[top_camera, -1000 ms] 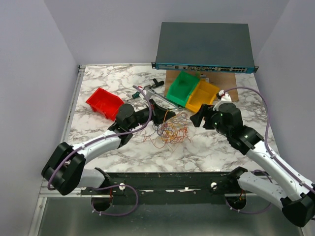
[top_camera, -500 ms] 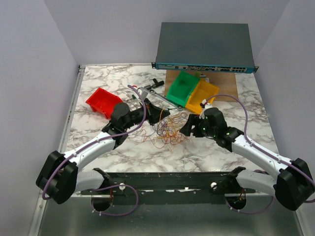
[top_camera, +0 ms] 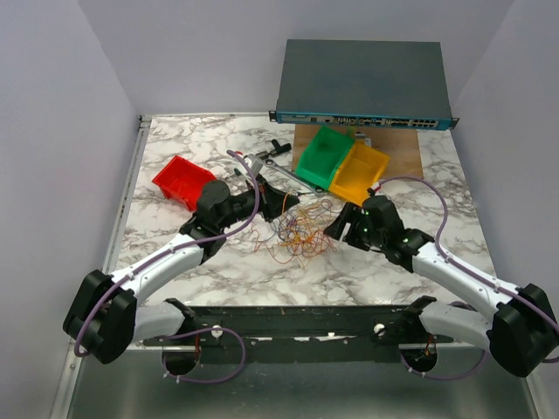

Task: Untangle the cables
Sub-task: Untie the cable.

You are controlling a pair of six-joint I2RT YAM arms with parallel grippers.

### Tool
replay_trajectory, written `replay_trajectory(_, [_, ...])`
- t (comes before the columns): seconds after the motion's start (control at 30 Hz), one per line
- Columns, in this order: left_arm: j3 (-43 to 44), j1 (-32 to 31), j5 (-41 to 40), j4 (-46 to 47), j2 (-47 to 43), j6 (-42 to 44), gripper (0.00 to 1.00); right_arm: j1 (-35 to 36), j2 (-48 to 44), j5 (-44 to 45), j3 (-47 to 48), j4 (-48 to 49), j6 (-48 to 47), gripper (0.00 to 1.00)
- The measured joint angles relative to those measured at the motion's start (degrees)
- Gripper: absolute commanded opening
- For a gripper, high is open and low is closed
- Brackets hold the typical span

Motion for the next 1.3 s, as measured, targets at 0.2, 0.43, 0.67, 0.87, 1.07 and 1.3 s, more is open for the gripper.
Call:
replay_trajectory(0.2, [1.0, 0.0, -0.6, -1.5, -1.2, 0.9, 0.0, 0.0, -0.7, 1.5, -0.8, -1.2, 2.5, 0.73])
replay_trajectory(0.43, [1.7, 0.2, -1.1, -2.3, -1.6, 1.6, 0.0, 0.0, 0.9, -4.3, -6.1, 3.9, 7.6, 0.69])
replay_trajectory(0.67, [2.6, 0.4, -2.6, -3.9, -1.6, 2.9, 0.0, 0.0, 4.7, -8.9, -7.3, 9.3, 11.7, 0.65])
replay_trajectory(0.87, [4.4, 0.6, -3.3, -4.8, -1.7, 3.1, 0.0, 0.0, 6.7, -10.3, -7.4, 14.2, 14.2, 0.5])
replay_trajectory(1.07, [4.8, 1.5, -3.6, -5.6, -1.7, 3.0, 0.0, 0.0, 7.7, -11.0, -7.7, 16.7, 15.6, 0.61])
replay_trajectory(1.3, [6.4, 2.9, -3.7, -5.6, -1.7, 2.6, 0.0, 0.0, 9.7, -12.3, -10.4, 20.1, 17.4, 0.64])
